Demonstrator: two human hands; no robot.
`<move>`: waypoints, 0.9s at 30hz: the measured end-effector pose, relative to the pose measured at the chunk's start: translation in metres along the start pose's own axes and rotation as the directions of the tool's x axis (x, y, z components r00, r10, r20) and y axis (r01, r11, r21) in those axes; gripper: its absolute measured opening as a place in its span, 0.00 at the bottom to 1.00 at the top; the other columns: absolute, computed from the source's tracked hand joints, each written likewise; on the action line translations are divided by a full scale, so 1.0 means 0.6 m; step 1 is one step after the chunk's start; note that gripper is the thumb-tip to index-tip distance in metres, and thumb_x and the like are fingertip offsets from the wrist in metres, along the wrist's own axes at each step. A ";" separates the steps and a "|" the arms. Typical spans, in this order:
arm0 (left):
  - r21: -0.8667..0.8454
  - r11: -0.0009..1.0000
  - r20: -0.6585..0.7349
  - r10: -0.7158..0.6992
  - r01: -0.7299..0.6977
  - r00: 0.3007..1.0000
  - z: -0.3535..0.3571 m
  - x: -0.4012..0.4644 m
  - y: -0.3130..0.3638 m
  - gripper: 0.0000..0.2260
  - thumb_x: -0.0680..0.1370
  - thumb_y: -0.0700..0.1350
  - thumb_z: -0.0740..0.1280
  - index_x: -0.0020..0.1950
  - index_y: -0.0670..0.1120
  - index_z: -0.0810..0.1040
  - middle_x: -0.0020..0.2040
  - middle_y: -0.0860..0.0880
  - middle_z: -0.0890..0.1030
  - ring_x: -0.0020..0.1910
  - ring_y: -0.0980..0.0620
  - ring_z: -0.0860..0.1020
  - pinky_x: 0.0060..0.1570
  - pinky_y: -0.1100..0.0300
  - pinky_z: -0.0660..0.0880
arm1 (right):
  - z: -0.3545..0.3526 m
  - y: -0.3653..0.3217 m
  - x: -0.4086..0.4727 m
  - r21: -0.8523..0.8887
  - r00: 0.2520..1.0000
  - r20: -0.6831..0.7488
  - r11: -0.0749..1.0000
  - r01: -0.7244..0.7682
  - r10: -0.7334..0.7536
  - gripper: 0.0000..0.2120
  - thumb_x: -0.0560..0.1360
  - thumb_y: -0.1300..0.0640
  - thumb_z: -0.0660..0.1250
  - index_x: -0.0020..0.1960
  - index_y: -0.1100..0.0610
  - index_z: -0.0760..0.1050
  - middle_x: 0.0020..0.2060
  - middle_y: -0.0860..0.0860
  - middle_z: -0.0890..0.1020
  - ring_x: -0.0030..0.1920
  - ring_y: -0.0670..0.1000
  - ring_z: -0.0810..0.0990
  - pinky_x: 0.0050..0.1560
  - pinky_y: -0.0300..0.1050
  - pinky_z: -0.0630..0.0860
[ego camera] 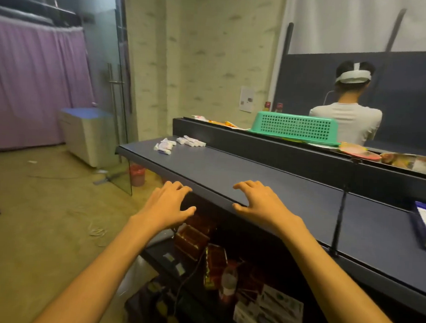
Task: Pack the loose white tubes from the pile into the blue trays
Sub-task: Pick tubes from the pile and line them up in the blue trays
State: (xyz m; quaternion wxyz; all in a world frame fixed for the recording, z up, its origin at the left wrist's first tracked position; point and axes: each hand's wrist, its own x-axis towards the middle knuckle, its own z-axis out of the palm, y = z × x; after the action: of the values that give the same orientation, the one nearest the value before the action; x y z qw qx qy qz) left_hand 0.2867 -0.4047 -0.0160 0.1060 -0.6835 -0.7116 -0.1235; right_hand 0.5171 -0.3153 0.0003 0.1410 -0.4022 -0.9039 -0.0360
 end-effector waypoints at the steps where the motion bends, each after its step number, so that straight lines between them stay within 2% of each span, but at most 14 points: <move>1: 0.005 1.000 -0.001 -0.011 0.011 1.000 0.004 0.007 -0.026 0.27 0.77 0.61 0.61 0.73 0.51 0.66 0.68 0.49 0.71 0.66 0.49 0.69 0.61 0.52 0.70 | 0.009 -0.011 0.025 0.007 1.000 0.000 1.000 0.004 -0.004 0.26 0.78 0.44 0.63 0.73 0.51 0.64 0.70 0.51 0.69 0.69 0.54 0.66 0.67 0.53 0.66; 7: 0.028 0.998 -0.008 -0.049 0.049 0.999 0.026 0.093 -0.171 0.27 0.77 0.61 0.61 0.72 0.52 0.66 0.67 0.49 0.72 0.65 0.49 0.70 0.61 0.51 0.71 | 0.068 -0.057 0.191 0.007 0.999 0.005 0.999 0.032 -0.032 0.26 0.78 0.44 0.63 0.73 0.51 0.64 0.71 0.52 0.69 0.69 0.54 0.66 0.66 0.53 0.66; 19: 0.021 1.000 0.039 -0.017 0.016 0.999 0.061 0.323 -0.393 0.26 0.78 0.60 0.61 0.74 0.51 0.65 0.70 0.49 0.70 0.67 0.49 0.68 0.62 0.51 0.70 | 0.132 -0.082 0.484 -0.011 0.998 0.018 0.998 -0.061 0.061 0.26 0.78 0.45 0.64 0.73 0.50 0.63 0.72 0.51 0.68 0.71 0.53 0.65 0.68 0.52 0.64; 27: -0.065 0.993 0.058 0.104 -0.100 0.993 0.131 0.456 -0.500 0.25 0.79 0.57 0.62 0.73 0.50 0.65 0.70 0.48 0.69 0.68 0.48 0.67 0.64 0.50 0.67 | 0.175 -0.102 0.619 -0.030 0.988 0.014 0.988 -0.151 0.152 0.26 0.77 0.46 0.65 0.72 0.51 0.64 0.71 0.52 0.69 0.70 0.53 0.67 0.67 0.51 0.66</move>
State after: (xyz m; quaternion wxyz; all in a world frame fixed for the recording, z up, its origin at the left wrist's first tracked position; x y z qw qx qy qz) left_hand -0.0233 -0.1312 -0.0120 0.0693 -0.7254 -0.6744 -0.1189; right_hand 0.2117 -0.0717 0.0079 0.1299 -0.4721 -0.8712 -0.0350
